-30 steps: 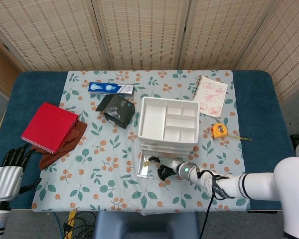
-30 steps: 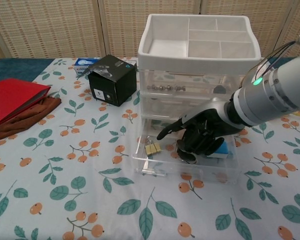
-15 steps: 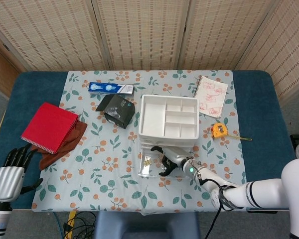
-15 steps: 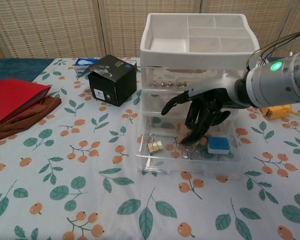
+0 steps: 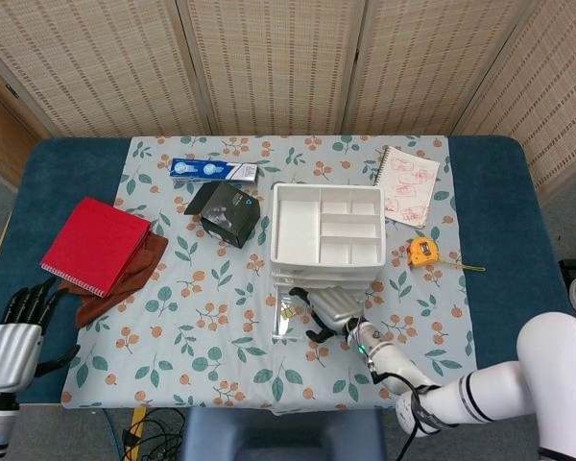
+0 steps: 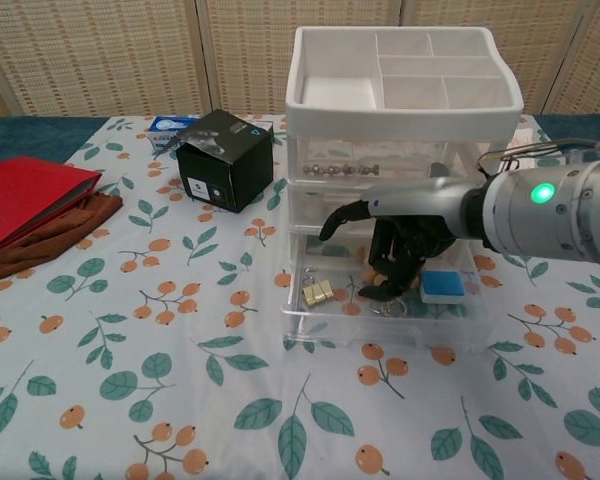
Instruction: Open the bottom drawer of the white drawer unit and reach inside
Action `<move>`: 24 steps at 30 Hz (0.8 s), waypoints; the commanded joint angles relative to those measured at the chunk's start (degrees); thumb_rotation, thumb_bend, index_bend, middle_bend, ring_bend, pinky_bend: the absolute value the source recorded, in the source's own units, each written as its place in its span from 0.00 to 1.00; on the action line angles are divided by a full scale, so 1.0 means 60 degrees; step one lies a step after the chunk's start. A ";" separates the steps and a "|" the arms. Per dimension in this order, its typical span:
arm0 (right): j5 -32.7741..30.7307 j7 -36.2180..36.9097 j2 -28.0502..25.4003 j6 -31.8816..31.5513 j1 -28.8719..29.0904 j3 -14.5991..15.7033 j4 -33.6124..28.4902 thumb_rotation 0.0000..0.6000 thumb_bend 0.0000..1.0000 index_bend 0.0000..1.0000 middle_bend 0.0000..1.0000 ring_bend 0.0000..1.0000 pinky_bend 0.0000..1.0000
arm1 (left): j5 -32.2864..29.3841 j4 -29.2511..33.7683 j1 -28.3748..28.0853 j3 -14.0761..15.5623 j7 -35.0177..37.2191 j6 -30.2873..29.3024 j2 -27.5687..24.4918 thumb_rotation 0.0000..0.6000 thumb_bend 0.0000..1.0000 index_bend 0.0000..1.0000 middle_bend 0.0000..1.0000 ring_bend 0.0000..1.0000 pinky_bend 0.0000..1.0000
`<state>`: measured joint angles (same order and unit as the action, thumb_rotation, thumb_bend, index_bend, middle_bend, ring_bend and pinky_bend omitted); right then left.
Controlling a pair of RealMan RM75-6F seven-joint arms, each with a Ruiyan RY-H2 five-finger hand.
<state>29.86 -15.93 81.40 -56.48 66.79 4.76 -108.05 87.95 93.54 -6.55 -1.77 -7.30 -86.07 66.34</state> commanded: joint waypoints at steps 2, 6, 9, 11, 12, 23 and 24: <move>-0.0215 -0.0293 0.0258 -0.0143 -0.0158 -0.0220 0.0194 1.00 0.42 0.16 0.87 1.00 1.00 | 0.0027 -0.0074 0.0029 0.0016 0.0085 -0.0036 0.0018 1.00 0.18 0.13 0.06 0.08 0.08; -0.0543 -0.0618 0.0468 -0.0132 -0.0218 -0.0479 0.0441 1.00 0.43 0.18 0.87 1.00 1.00 | 0.0042 -0.0158 0.0060 0.0022 0.0191 -0.0075 0.0039 1.00 0.18 0.14 0.06 0.08 0.08; -0.0773 -0.0827 0.0583 -0.0079 -0.0225 -0.0632 0.0605 1.00 0.43 0.19 0.87 1.00 1.00 | 0.0043 -0.0210 0.0083 0.0030 0.0242 -0.0093 0.0046 1.00 0.18 0.14 0.06 0.08 0.08; -0.0959 -0.0977 0.0686 -0.0002 -0.0220 -0.0742 0.0743 1.00 0.43 0.19 0.87 1.00 1.00 | 0.0038 -0.0236 0.0096 0.0032 0.0271 -0.0100 0.0052 1.00 0.18 0.14 0.06 0.08 0.08; -0.1021 -0.1033 0.0733 0.0033 -0.0219 -0.0788 0.0801 1.00 0.44 0.20 0.87 1.00 1.00 | 0.0038 -0.0245 0.0101 0.0035 0.0283 -0.0100 0.0055 1.00 0.18 0.14 0.06 0.08 0.08; -0.1336 -0.1614 0.1347 0.0204 -0.0279 -0.1189 0.1443 1.00 0.40 0.22 0.88 1.00 1.00 | 0.0007 -0.0326 0.0137 0.0041 0.0350 -0.0083 0.0080 1.00 0.18 0.14 0.06 0.08 0.08; -0.1358 -0.1680 0.1419 0.0211 -0.0284 -0.1217 0.1515 1.00 0.39 0.22 0.88 1.00 1.00 | -0.0005 -0.0334 0.0137 0.0038 0.0355 -0.0071 0.0085 1.00 0.18 0.14 0.06 0.08 0.08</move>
<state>21.89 -25.66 89.55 -55.30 65.15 -2.35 -99.32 87.93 91.55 -5.73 -1.53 -5.18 -86.51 66.84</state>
